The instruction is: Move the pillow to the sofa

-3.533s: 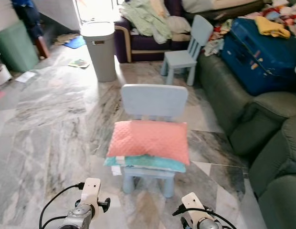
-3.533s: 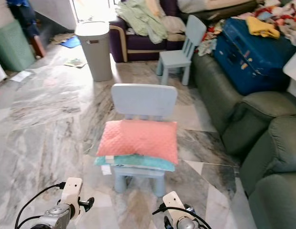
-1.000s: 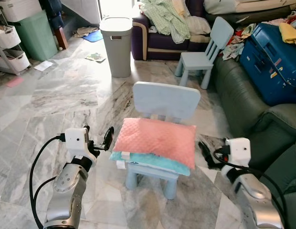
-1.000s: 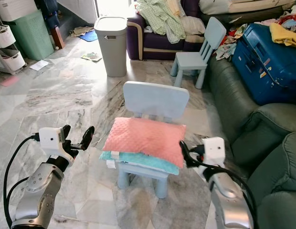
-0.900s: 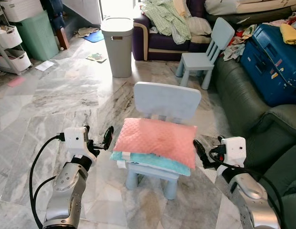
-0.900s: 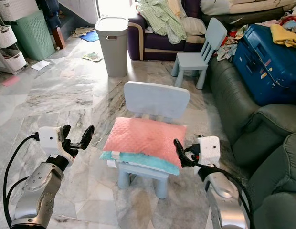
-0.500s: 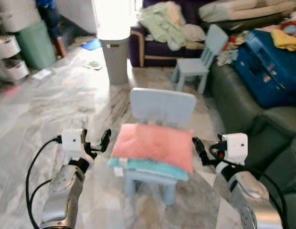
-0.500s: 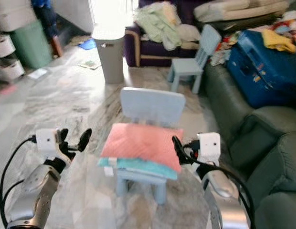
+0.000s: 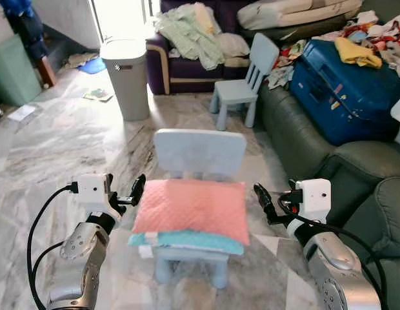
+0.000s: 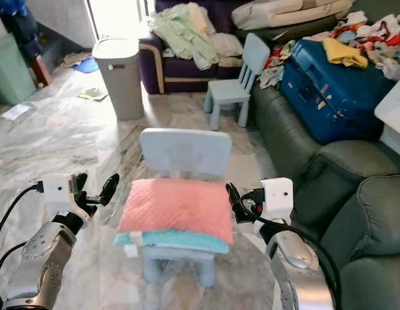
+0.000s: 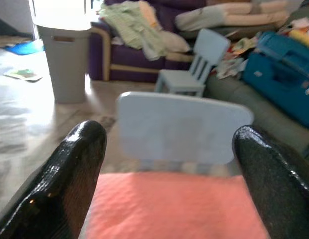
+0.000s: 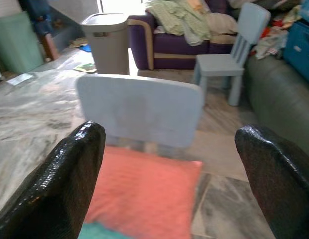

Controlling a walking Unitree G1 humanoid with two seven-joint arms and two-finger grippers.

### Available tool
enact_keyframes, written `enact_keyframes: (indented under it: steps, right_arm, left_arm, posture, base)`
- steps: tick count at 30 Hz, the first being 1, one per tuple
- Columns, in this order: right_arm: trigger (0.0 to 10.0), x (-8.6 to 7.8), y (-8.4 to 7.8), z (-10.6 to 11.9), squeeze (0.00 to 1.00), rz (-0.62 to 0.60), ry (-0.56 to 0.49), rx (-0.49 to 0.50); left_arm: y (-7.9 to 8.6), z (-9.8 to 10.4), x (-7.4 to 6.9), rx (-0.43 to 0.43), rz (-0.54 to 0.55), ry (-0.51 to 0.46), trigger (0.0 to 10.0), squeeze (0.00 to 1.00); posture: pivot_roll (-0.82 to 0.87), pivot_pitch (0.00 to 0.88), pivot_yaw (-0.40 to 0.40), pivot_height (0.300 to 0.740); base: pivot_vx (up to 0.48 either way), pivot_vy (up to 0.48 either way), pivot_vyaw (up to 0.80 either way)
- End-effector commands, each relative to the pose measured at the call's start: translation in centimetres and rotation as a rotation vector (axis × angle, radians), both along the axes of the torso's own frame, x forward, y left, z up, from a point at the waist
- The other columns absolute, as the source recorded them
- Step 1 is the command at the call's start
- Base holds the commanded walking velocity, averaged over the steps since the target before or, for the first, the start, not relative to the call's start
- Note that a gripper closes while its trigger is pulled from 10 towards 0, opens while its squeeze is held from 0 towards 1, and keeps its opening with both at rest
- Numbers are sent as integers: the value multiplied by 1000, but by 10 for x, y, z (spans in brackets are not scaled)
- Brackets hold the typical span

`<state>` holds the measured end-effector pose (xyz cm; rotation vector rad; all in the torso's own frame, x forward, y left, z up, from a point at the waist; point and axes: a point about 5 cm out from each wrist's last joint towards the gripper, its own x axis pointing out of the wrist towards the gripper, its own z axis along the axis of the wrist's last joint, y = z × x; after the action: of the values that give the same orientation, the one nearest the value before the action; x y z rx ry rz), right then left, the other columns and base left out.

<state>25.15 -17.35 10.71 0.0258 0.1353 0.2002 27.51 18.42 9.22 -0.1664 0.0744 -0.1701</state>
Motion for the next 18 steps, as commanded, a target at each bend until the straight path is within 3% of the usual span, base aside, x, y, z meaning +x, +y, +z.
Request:
enact_keyframes:
  steps: [1, 14, 18]
  right_arm:
    - [10000, 0, -4, 4, 0, -17, -8, -8]
    - [10000, 3, -2, 1, 0, -4, 12, -11]
    - [10000, 3, -2, -1, 0, -1, 26, 4]
  left_arm:
    - [-8, 1, 1, -7, -34, 0, 10000, 0]
    - [-8, 3, 1, -4, -35, -6, 10000, 0]
    - [-7, 2, 0, -3, -37, 6, 10000, 0]
  posture:
    - [-91, 0, 4, 740]
    - [-84, 0, 6, 740]
    - [-80, 0, 8, 740]
  base:
    - [375, 0, 0]
    - [352, 0, 0]
    - [0, 0, 0]
